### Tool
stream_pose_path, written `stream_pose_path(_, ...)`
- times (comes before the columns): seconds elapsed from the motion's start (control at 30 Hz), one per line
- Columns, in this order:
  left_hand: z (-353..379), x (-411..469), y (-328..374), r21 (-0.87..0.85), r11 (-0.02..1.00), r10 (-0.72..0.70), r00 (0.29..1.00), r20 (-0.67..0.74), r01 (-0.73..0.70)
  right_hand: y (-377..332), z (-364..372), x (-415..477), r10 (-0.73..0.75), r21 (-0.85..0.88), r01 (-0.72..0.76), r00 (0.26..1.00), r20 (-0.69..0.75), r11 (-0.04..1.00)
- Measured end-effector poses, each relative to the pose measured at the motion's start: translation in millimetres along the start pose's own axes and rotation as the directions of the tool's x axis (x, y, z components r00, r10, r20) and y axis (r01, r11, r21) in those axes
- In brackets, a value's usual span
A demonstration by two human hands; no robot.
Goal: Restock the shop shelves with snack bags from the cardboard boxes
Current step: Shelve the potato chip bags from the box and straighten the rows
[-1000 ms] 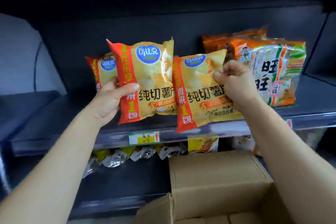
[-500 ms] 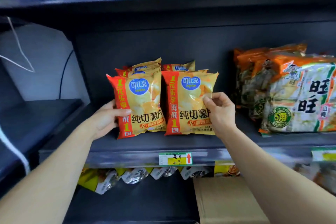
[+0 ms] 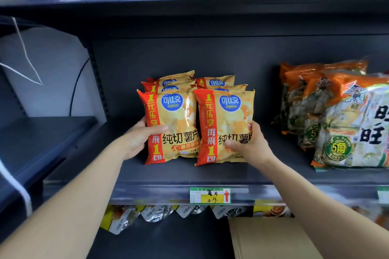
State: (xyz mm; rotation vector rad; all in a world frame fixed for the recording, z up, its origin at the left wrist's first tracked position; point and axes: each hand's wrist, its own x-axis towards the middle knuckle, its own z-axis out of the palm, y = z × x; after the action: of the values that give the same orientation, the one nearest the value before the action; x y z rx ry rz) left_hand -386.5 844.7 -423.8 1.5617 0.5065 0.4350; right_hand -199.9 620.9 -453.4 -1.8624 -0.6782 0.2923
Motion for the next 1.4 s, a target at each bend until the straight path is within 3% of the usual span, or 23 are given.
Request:
stream_pose_path(0.27,1.1,5.0,9.3,0.075,0.997,-0.031,0.999,-0.017,0.032,0.4,-4.3,-11.6,-0.04,0.083,0.044,0.998,-0.045,0.996)
stream_pose_path(0.47,6.5,-1.8,5.7,0.045,0.999,0.002,0.992,-0.129,0.004,-0.3,-0.7,-9.5,-0.037,0.092,0.05,0.99,-0.136,0.994)
stream_pose_path(0.7,32.3,-1.3,-2.8,0.249,0.968,0.107,0.942,-0.32,-0.026,0.5,4.3,-8.6,-0.04,0.041,0.044,0.995,-0.095,0.998)
stream_pose_path(0.9,10.9,-5.8,4.0,0.246,0.969,0.034,0.98,-0.197,0.016,2.6,0.9,-8.9,0.004,0.062,0.0,0.998,-0.058,0.998)
stream_pose_path(1.2,8.4,-5.9,10.9,0.176,0.98,-0.076,0.994,-0.079,0.089,-3.5,11.4,-14.8,-0.006,-0.181,-0.03,0.981,-0.195,0.983)
stream_pose_path(1.27,8.7,-6.7,13.3,0.224,0.969,-0.081,0.991,-0.103,0.103,-4.4,12.1,-18.0,-0.015,-0.199,-0.025,0.98,-0.199,0.98)
stream_pose_path(1.4,12.6,-9.3,9.5,0.299,0.946,-0.034,0.958,-0.283,0.122,-8.2,4.7,-23.4,-0.034,-0.234,-0.013,0.98,-0.196,0.972)
